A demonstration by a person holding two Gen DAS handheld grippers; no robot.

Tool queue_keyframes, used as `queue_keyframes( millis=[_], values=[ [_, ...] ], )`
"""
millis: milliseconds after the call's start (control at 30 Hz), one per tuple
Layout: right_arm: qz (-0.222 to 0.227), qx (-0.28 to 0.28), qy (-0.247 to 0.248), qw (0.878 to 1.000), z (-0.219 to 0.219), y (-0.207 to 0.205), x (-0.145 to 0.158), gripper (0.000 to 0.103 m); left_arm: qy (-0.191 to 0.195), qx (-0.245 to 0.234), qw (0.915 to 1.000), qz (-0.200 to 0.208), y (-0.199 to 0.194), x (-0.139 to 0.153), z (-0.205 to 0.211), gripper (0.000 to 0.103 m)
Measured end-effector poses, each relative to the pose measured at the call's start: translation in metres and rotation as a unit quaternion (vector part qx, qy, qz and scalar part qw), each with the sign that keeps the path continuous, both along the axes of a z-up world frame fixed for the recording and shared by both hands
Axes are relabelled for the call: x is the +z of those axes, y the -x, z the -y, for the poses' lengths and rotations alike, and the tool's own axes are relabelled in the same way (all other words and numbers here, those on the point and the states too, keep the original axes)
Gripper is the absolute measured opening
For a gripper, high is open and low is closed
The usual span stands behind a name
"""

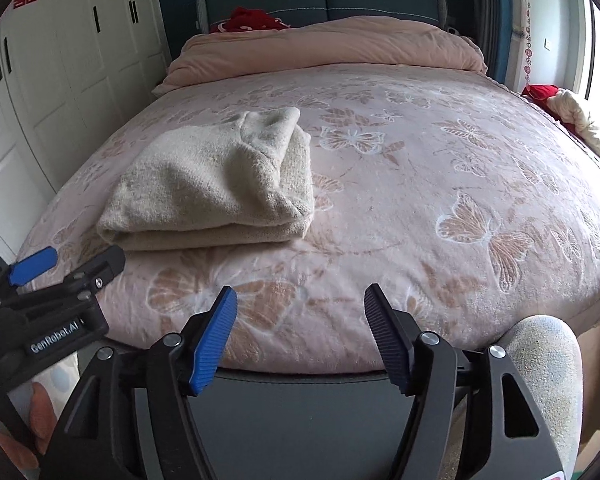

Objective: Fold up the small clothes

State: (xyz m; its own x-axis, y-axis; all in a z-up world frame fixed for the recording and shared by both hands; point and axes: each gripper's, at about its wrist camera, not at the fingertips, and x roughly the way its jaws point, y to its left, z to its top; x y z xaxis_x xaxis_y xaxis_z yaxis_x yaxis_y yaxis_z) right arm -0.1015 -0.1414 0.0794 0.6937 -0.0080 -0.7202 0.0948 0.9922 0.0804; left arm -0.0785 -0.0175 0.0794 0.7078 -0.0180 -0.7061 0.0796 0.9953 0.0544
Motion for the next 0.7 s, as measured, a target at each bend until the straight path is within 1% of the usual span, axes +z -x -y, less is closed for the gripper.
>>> queue_keyframes(
  millis=[233,467,700],
  values=[
    [-0.007,0.002,0.006,1.0,-0.01,-0.002,-0.003,0.067,0.005,-0.006,0.9999,0.007,0.004,-0.001,0.002,0.094],
    [-0.011,-0.012,-0.001,1.0,-0.006,-0.005,-0.004,0.068,0.009,0.004,0.9999,-0.008,0.0,-0.005,-0.001,0.094],
    [-0.011,-0.008,0.008,1.0,-0.015,-0.008,-0.004,0.068,-0.009,-0.003,1.0,0.003,0.003,-0.007,0.002,0.094]
  ],
)
